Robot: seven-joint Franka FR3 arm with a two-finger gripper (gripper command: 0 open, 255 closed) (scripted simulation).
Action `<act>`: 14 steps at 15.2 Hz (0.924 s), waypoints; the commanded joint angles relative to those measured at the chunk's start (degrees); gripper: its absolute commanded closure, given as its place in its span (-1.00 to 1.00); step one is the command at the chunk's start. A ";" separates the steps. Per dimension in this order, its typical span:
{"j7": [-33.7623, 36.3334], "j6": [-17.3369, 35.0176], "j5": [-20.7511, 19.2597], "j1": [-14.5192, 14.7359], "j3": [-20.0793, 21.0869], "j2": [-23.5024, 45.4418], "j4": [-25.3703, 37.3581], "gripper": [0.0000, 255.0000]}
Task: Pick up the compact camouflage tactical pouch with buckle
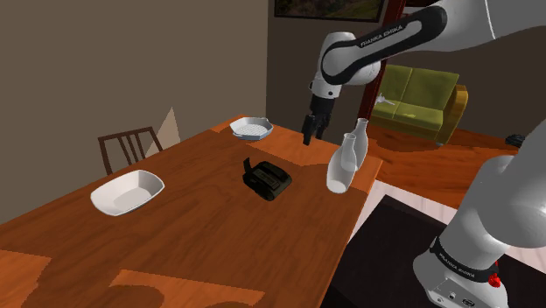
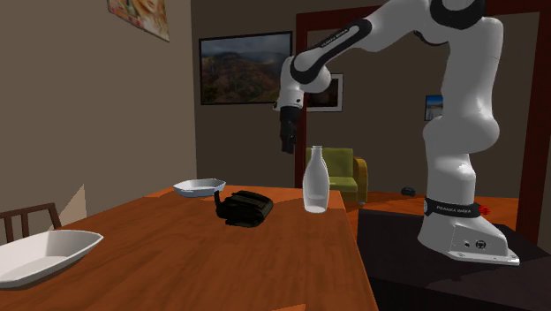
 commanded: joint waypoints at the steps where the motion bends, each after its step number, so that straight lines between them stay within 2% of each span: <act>1: -1.83 1.95 3.05 0.64 -0.13 4.78 2.28 -1.00; 10: -9.29 4.74 15.69 0.79 2.18 24.40 15.96 -1.00; 12: -10.33 4.66 17.73 0.50 3.05 28.33 19.40 -1.00; 14: -10.93 5.77 18.16 0.40 3.25 29.25 19.12 -1.00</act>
